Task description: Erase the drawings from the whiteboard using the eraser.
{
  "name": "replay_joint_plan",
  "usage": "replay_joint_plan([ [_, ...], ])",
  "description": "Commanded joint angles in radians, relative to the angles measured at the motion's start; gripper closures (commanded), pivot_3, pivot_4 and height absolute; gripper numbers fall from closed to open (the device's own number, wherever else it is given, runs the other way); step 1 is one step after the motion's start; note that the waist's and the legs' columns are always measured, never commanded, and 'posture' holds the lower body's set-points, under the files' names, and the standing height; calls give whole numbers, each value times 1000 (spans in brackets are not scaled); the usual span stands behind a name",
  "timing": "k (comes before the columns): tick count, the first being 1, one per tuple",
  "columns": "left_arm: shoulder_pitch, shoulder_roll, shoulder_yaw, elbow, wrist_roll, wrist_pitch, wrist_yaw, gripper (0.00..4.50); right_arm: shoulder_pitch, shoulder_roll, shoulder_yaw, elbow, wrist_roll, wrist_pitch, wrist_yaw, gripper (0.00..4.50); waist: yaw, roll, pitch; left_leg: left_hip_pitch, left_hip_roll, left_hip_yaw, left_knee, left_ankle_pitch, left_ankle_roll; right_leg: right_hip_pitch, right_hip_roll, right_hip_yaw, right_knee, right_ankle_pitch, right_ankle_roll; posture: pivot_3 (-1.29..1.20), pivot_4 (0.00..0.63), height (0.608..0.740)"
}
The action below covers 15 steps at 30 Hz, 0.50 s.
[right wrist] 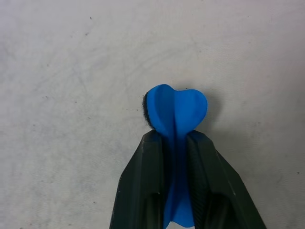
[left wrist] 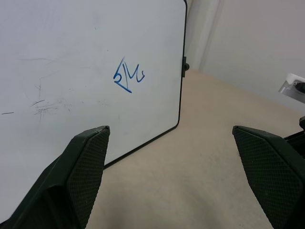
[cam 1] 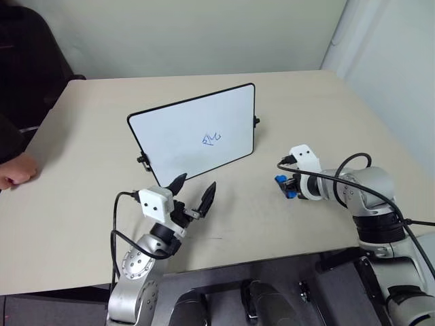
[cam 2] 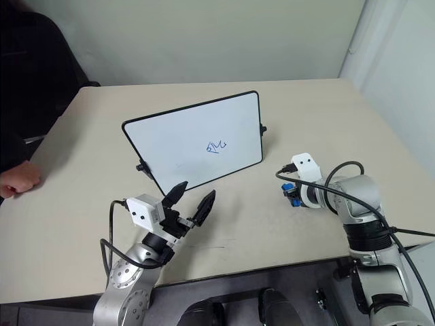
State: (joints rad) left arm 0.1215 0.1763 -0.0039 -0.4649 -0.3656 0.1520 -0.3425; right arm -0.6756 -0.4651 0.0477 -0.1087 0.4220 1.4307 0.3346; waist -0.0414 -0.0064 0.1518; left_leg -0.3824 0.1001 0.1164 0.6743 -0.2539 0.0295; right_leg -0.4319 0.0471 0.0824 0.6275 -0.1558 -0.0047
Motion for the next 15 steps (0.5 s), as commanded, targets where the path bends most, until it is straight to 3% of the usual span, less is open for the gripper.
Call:
replay_joint_plan([
  [1,-9,-2,2,-24,-1,-20,-3,0,-9,42,-87,-106,57,-66,36,4133,0,0,0,0,0,0,0,0,0,0,0,0,0,0,0,0,150,735],
  [7,-12,2,6,-23,-3,-20,-5,0,-4,160,-148,-205,58,-296,12,4133,1,0,0,0,0,0,-1,0,0,-1,0,0,0,-1,-1,0,150,735],
  [15,-26,10,17,-15,-1,-20,-8,0,-12,227,10,-86,-65,-586,36,4133,1,0,0,0,0,0,-1,0,0,-2,0,0,0,0,-2,0,150,735],
])
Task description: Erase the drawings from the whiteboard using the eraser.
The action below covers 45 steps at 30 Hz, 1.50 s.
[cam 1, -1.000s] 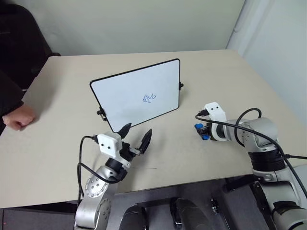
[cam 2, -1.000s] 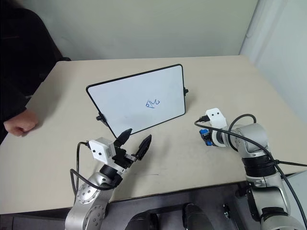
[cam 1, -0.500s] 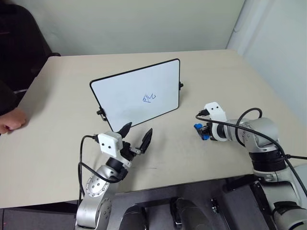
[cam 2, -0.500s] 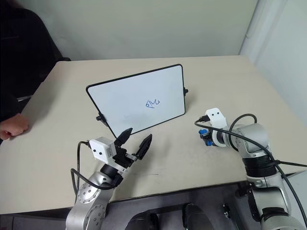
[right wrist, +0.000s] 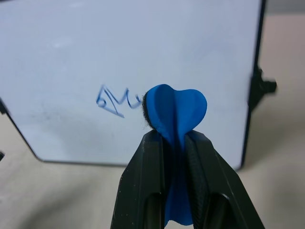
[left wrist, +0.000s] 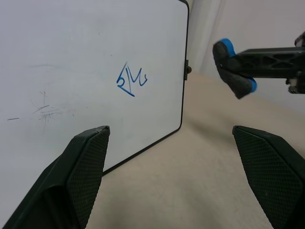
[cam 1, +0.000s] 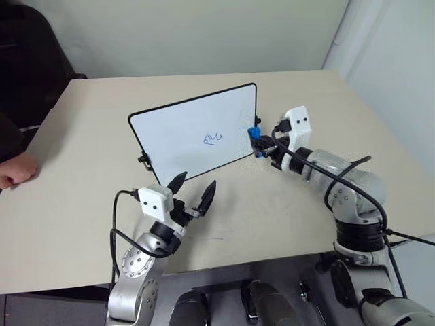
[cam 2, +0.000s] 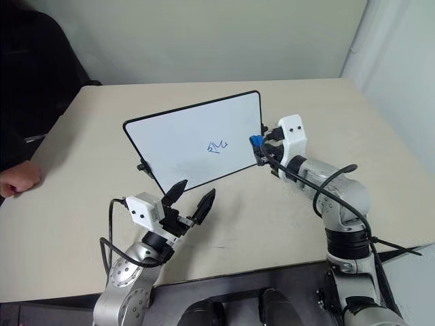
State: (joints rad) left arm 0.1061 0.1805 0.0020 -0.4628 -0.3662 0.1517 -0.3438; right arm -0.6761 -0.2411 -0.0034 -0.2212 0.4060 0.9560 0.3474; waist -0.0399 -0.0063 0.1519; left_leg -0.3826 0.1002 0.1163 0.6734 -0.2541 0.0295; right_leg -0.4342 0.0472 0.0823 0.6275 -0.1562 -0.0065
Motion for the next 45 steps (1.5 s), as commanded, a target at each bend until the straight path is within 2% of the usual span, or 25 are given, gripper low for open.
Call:
replay_joint_plan([
  [1,-11,8,14,-17,-2,-19,-7,0,-15,6,87,45,-72,-169,35,4133,0,0,0,0,0,0,0,0,0,0,0,0,0,0,0,0,150,735],
  [10,-3,22,33,-39,-8,-10,-5,0,-98,103,172,302,-188,-472,60,4133,1,0,0,0,1,0,0,0,0,-2,0,0,0,1,-1,0,150,735],
  [17,14,24,38,-59,-12,-6,4,0,-162,166,202,470,-249,-557,64,4133,1,0,0,-1,1,0,0,-1,-2,-3,0,0,0,4,-8,0,150,735],
  [23,39,20,37,-86,-13,-2,15,0,-155,205,237,494,-272,-620,115,4133,-7,0,0,-1,1,0,0,-2,-3,-3,0,0,0,5,-11,0,150,735],
  [34,75,11,32,-121,-9,-2,34,0,-209,228,338,611,-410,-704,140,4133,-9,0,0,-1,2,0,1,-2,-3,-4,0,0,1,5,-12,0,150,735],
  [45,83,6,28,-123,5,-13,37,0,-293,247,240,774,-442,-756,3,4133,-12,0,0,0,2,0,1,4,-5,-5,0,-1,2,9,-11,0,150,735],
])
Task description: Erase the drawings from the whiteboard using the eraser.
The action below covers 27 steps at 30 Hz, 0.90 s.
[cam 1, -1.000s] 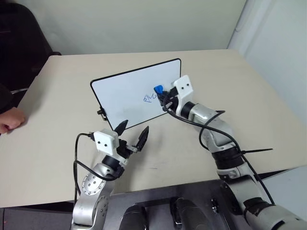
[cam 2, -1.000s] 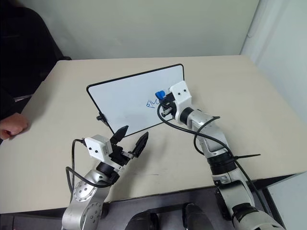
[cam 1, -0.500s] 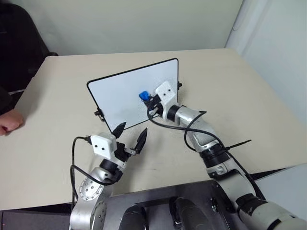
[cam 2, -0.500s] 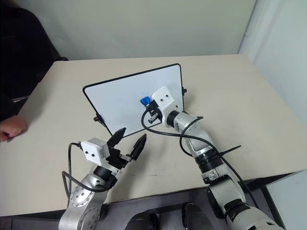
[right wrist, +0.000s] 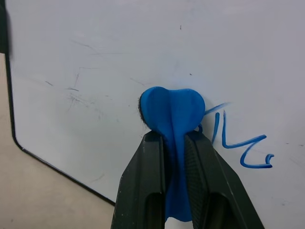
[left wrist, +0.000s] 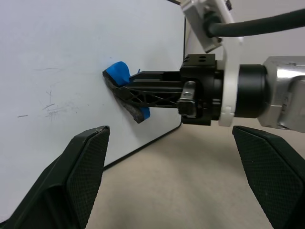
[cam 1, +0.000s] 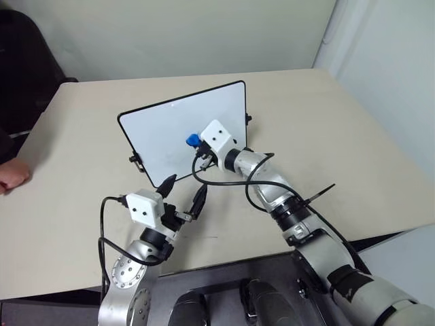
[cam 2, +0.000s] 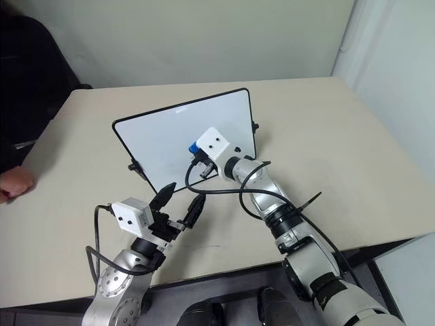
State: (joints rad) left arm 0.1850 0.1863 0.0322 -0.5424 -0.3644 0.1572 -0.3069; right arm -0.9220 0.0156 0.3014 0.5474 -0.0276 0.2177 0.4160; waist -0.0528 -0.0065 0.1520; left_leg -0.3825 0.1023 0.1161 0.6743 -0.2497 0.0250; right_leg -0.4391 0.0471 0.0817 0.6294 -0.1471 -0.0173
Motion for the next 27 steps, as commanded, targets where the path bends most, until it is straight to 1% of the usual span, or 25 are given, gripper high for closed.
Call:
replay_joint_plan([
  [1,3,1,-3,-42,4,-19,0,0,-49,-12,-74,14,-9,-19,-76,4133,2,0,0,0,0,0,0,0,0,0,0,0,-1,0,0,0,150,735],
  [3,4,2,-4,-43,4,-20,0,0,-50,-15,-83,21,-11,-22,-93,4133,3,0,0,0,0,0,1,0,0,0,0,0,-2,1,-1,0,150,735],
  [7,-3,2,-9,-37,2,-18,-3,0,-52,-18,-121,33,-2,-11,-128,4133,3,-1,0,0,0,0,6,-6,-11,-1,0,0,-3,1,-1,0,150,735],
  [15,-15,2,-16,-25,5,-18,-4,0,-44,-17,-121,60,-24,-5,-151,4133,4,-1,0,0,0,0,8,-6,-11,0,0,0,-9,1,-1,0,150,735],
  [17,-17,2,-16,-24,5,-19,-3,0,-41,-10,-110,59,-27,-1,-141,4133,4,-1,0,0,0,0,8,-6,-11,0,0,0,-9,1,-1,0,150,735],
  [24,-21,4,-12,-22,8,-17,-1,0,2,30,-23,-13,-37,24,-27,4133,0,-1,0,-1,0,0,7,-7,-11,-2,0,0,-9,3,-1,0,150,735],
  [27,-21,5,-10,-22,8,-17,-1,0,15,51,-2,-27,-45,27,-11,4133,-1,-1,0,-1,-1,0,7,-6,-8,-4,0,0,-10,12,4,0,150,735],
])
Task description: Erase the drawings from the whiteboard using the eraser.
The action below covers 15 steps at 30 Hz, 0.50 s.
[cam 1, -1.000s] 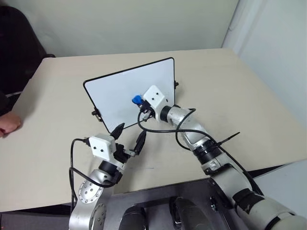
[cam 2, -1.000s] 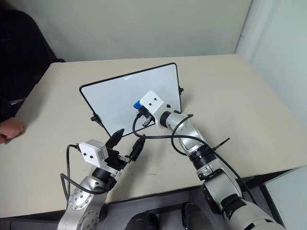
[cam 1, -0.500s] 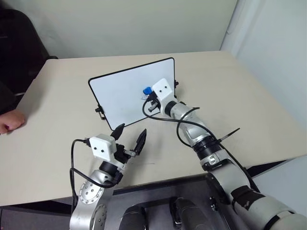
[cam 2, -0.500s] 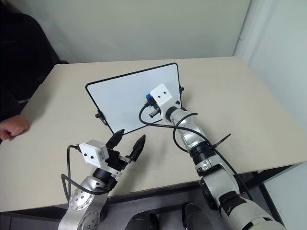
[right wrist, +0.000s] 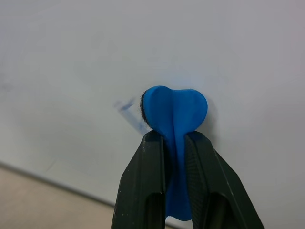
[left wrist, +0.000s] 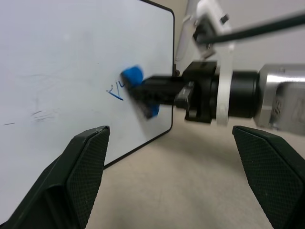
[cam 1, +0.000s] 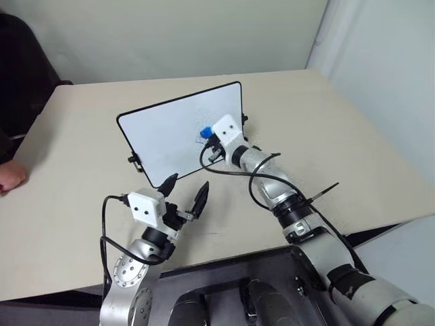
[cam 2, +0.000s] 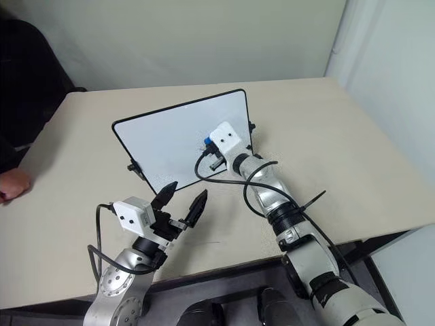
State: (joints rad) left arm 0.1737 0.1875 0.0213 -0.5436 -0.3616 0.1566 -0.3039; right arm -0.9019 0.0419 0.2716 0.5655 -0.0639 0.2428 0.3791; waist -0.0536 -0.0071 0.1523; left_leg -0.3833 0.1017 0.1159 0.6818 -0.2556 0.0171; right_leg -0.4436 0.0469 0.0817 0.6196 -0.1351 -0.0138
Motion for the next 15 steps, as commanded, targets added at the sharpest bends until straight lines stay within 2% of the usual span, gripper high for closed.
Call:
replay_joint_plan([
  [1,-9,4,1,-22,5,-17,-4,0,0,32,39,-47,-15,0,27,4133,-1,0,0,0,0,0,0,0,2,-1,0,0,0,1,0,0,150,735],
  [9,-5,3,2,-25,5,-18,-3,0,3,49,43,-49,-32,0,18,4133,-11,0,0,0,0,0,-5,-5,1,-11,1,-1,3,2,-1,0,150,735],
  [15,-7,4,2,-23,5,-19,-4,0,-55,22,-42,23,-22,1,-67,4133,-10,0,0,0,0,0,-2,-5,2,-11,1,-1,5,2,-2,0,150,735],
])
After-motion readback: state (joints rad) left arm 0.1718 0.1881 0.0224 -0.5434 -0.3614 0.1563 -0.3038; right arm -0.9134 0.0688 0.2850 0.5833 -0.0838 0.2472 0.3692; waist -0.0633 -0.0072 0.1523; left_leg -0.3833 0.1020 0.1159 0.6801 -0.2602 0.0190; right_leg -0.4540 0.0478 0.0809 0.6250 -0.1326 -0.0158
